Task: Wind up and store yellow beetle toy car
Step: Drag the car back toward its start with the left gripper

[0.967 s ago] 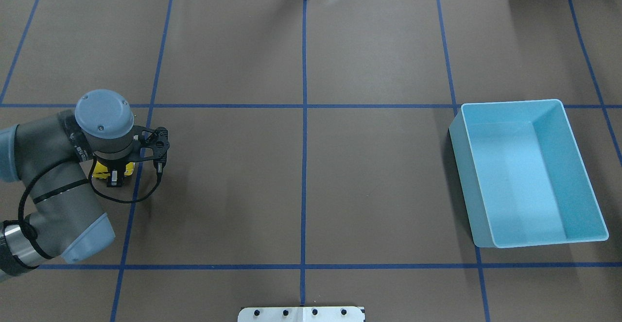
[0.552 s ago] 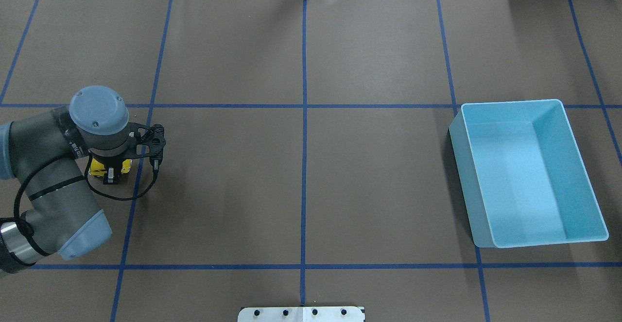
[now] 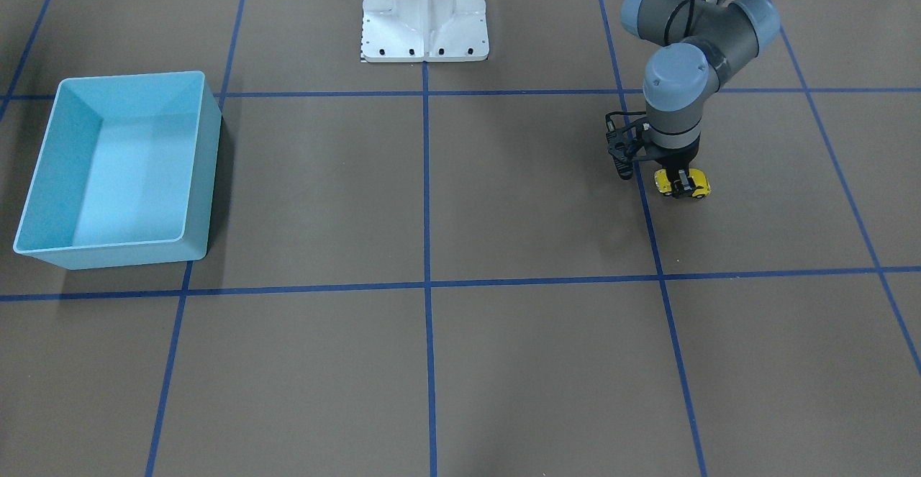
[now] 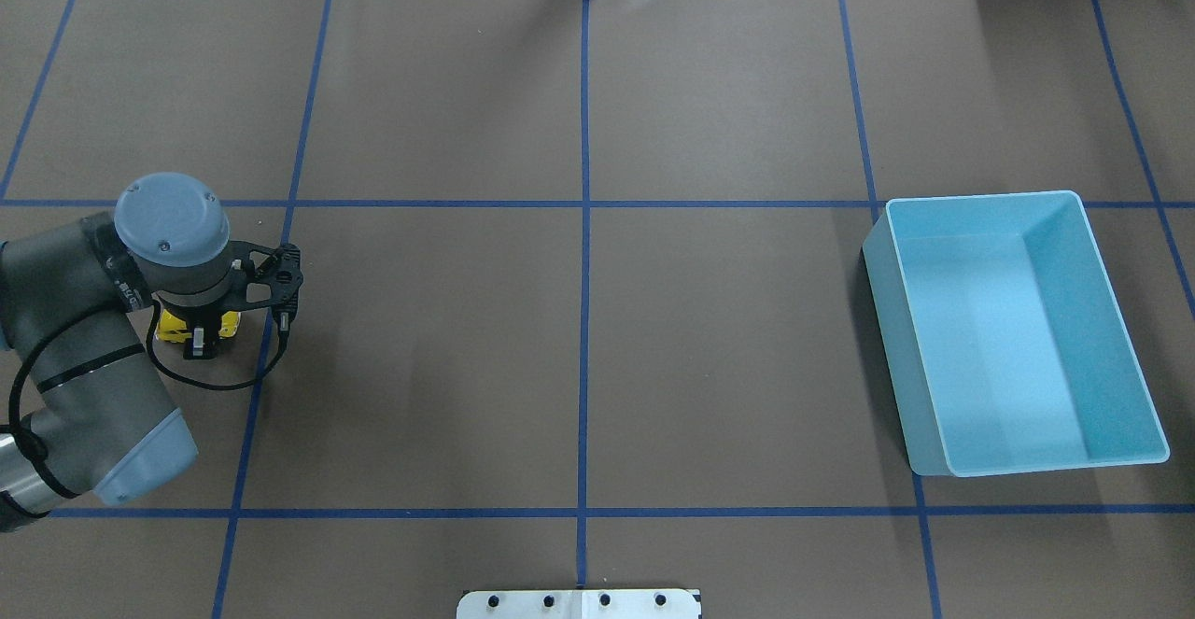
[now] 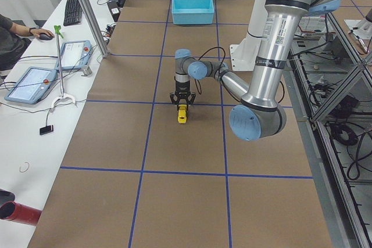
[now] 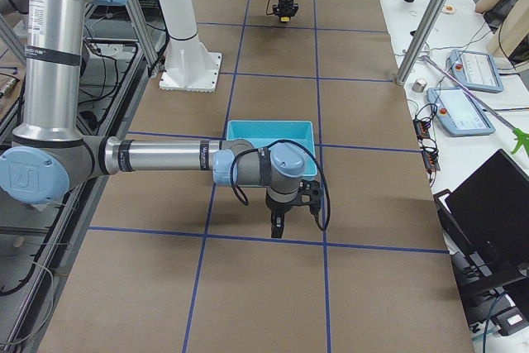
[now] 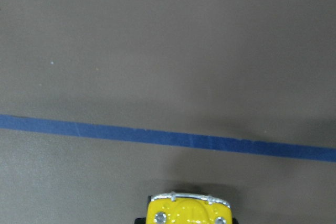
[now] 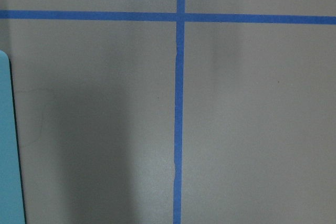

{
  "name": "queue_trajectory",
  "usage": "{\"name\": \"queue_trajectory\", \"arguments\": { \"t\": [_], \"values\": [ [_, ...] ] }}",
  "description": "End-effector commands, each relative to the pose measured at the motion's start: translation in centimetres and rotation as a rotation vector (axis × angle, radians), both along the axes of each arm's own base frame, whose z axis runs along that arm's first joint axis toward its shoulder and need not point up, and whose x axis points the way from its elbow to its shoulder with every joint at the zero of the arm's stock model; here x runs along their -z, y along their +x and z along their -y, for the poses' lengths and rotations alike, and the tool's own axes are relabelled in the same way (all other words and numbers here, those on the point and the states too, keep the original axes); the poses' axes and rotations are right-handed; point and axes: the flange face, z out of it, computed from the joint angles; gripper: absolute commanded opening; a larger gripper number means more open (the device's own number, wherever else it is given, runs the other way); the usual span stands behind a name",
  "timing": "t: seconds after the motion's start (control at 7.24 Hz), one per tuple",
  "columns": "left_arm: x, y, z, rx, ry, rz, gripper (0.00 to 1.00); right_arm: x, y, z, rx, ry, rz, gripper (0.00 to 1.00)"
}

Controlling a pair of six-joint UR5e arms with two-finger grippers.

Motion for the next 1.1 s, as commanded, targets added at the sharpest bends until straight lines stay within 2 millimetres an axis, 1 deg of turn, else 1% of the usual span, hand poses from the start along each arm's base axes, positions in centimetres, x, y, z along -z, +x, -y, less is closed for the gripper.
{"name": "queue_trajectory", "arguments": {
  "t": [0.0,0.14,0.28,0.55,0.69,0.83,0.97],
  "values": [
    [-1.5,-0.7,-0.6,-0.001,0.003,-0.006,0.0,0.0,0.0,0.0,-0.002,-0.001,0.0,1.0],
    [-2.4,-1.1,-1.1,-0.006,-0.005,-0.017,0.0,0.0,0.0,0.0,-0.001,0.0,0.0,1.0],
    [-2.8,-1.5,-1.3,-0.004,-0.004,-0.019,0.0,-0.1,0.0,-0.1,-0.002,-0.002,0.0,1.0],
    [-3.1,-1.8,-1.6,-0.008,-0.008,-0.035,0.0,-0.1,0.0,-0.1,0.001,-0.001,0.0,1.0],
    [-3.7,-2.4,-1.8,-0.006,-0.019,-0.041,0.0,0.0,0.0,0.0,0.001,0.0,0.0,1.0],
    [-3.8,-2.6,-1.7,-0.006,-0.011,-0.058,0.0,0.0,0.0,0.0,0.001,0.0,0.0,1.0],
    [-4.4,-3.3,-2.1,-0.003,-0.009,-0.061,0.0,0.0,0.0,0.0,0.001,0.0,0.0,1.0]
  ]
}}
